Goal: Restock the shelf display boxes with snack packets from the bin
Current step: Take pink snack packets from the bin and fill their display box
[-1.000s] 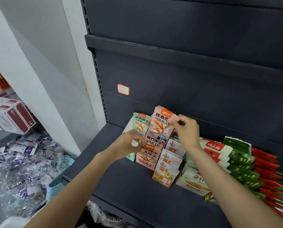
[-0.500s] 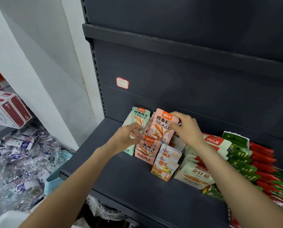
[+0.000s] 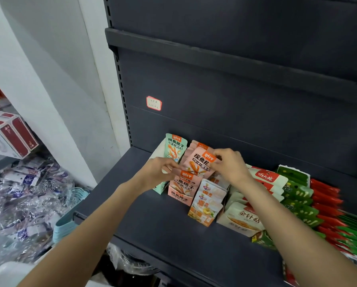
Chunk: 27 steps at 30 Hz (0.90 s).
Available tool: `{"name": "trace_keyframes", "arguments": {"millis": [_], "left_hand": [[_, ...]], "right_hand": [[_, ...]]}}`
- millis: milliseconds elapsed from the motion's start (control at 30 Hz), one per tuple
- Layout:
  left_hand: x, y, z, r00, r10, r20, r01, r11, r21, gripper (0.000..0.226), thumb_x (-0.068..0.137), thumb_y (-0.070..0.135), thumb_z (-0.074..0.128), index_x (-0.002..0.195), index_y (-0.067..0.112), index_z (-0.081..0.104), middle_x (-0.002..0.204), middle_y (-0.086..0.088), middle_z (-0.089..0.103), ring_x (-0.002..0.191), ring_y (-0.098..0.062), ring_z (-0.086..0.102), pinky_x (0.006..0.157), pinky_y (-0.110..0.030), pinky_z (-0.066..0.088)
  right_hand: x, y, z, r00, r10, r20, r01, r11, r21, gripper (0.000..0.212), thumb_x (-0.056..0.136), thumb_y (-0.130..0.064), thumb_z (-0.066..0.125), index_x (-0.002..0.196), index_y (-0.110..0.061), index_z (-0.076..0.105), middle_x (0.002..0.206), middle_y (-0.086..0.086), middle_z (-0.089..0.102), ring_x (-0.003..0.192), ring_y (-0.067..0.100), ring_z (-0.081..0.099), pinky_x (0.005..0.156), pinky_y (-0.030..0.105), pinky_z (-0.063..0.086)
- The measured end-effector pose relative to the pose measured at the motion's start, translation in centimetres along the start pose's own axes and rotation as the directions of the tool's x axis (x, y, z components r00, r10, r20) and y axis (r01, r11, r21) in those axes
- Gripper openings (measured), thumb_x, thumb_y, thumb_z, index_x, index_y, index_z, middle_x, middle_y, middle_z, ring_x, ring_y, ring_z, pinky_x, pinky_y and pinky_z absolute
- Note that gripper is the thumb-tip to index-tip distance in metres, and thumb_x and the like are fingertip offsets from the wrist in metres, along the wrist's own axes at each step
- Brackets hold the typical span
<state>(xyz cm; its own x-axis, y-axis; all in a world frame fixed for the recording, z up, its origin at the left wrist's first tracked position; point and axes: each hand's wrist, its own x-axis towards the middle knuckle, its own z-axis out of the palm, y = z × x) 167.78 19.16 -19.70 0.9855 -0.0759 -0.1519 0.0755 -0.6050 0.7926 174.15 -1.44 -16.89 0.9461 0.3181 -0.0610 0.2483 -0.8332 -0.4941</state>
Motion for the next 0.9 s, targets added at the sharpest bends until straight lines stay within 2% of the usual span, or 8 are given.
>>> {"name": "trace_keyframes", "arguments": {"millis": [133,267,333,433,533,600,733,900], "left_hand": [[0.0,-0.3,0.0,1.000,-0.017,-0.002,0.017,1.000,0.002,0.021,0.085,0.018,0.067,0.105,0.023,0.066,0.096,0.016,0.061,0.085,0.004,0.055,0.066,-0.009,0.045],[0.1,-0.5,-0.1,1.000,-0.031,0.002,0.031,1.000,-0.003,0.024,0.085,0.017,0.067,0.109,0.022,0.065,0.101,0.013,0.060,0.093,-0.002,0.055,0.068,-0.012,0.046],[0.2,-0.5,0.0,1.000,-0.028,-0.014,0.028,1.000,0.011,0.025,0.086,0.018,0.066,0.109,0.026,0.062,0.104,0.012,0.059,0.098,-0.005,0.055,0.068,-0.013,0.046],[0.4,-0.7,0.3,0.998,-0.024,-0.050,0.026,0.999,0.031,0.029,0.088,0.020,0.065,0.115,0.026,0.059,0.109,0.012,0.056,0.098,-0.003,0.052,0.066,-0.011,0.045],[0.6,-0.8,0.4,0.997,-0.012,-0.082,0.017,0.998,0.053,0.030,0.088,0.023,0.064,0.117,0.026,0.059,0.116,0.009,0.058,0.100,-0.004,0.052,0.071,-0.016,0.045],[0.6,-0.8,0.5,0.995,0.006,-0.103,0.003,0.996,0.091,0.030,0.088,0.023,0.064,0.118,0.026,0.059,0.121,0.006,0.059,0.101,-0.005,0.053,0.076,-0.019,0.045],[0.6,-0.7,0.7,0.990,0.049,-0.132,-0.033,0.991,0.127,0.033,0.088,0.019,0.064,0.120,0.025,0.059,0.125,0.007,0.057,0.103,-0.006,0.053,0.078,-0.018,0.040],[0.7,-1.0,0.9,0.993,0.060,-0.098,-0.047,0.990,0.134,0.036,0.087,0.018,0.064,0.120,0.032,0.059,0.125,0.005,0.057,0.100,-0.004,0.052,0.078,-0.019,0.043]], "right_hand": [[-0.2,-0.1,-0.5,0.999,-0.023,-0.036,0.023,0.999,-0.023,0.037,0.088,-0.020,0.065,0.123,-0.025,0.057,0.118,0.000,0.066,0.106,0.017,0.063,0.080,0.036,0.056],[-0.1,-0.9,-0.3,0.994,-0.113,-0.004,0.111,0.979,-0.171,0.041,0.093,-0.024,0.057,0.133,-0.031,0.052,0.125,0.001,0.062,0.109,0.019,0.061,0.085,0.036,0.053],[-0.1,-1.5,0.4,0.985,-0.162,0.057,0.171,0.955,-0.241,0.038,0.098,-0.024,0.048,0.134,-0.036,0.050,0.126,0.001,0.061,0.105,0.019,0.062,0.080,0.034,0.052],[0.0,-1.8,1.6,0.980,-0.163,0.115,0.184,0.962,-0.203,0.036,0.098,-0.019,0.046,0.131,-0.032,0.054,0.125,0.000,0.062,0.106,0.018,0.061,0.076,0.033,0.051],[0.1,-1.5,2.1,0.991,-0.127,0.042,0.132,0.982,-0.133,0.025,0.094,-0.017,0.055,0.117,-0.022,0.065,0.114,0.002,0.067,0.103,0.017,0.062,0.082,0.034,0.052],[0.1,-1.3,2.5,0.993,-0.119,-0.001,0.118,0.988,-0.095,0.020,0.092,-0.019,0.059,0.111,-0.021,0.067,0.109,0.001,0.068,0.102,0.017,0.063,0.085,0.037,0.053],[-0.5,-1.4,3.0,0.992,-0.112,-0.052,0.107,0.990,-0.087,0.028,0.093,-0.019,0.057,0.119,-0.027,0.064,0.117,-0.001,0.066,0.109,0.018,0.061,0.088,0.039,0.053],[-0.7,-1.6,3.2,0.992,-0.123,0.014,0.124,0.975,-0.187,0.028,0.096,-0.024,0.052,0.121,-0.028,0.063,0.122,-0.005,0.063,0.112,0.016,0.058,0.087,0.033,0.050]]}}
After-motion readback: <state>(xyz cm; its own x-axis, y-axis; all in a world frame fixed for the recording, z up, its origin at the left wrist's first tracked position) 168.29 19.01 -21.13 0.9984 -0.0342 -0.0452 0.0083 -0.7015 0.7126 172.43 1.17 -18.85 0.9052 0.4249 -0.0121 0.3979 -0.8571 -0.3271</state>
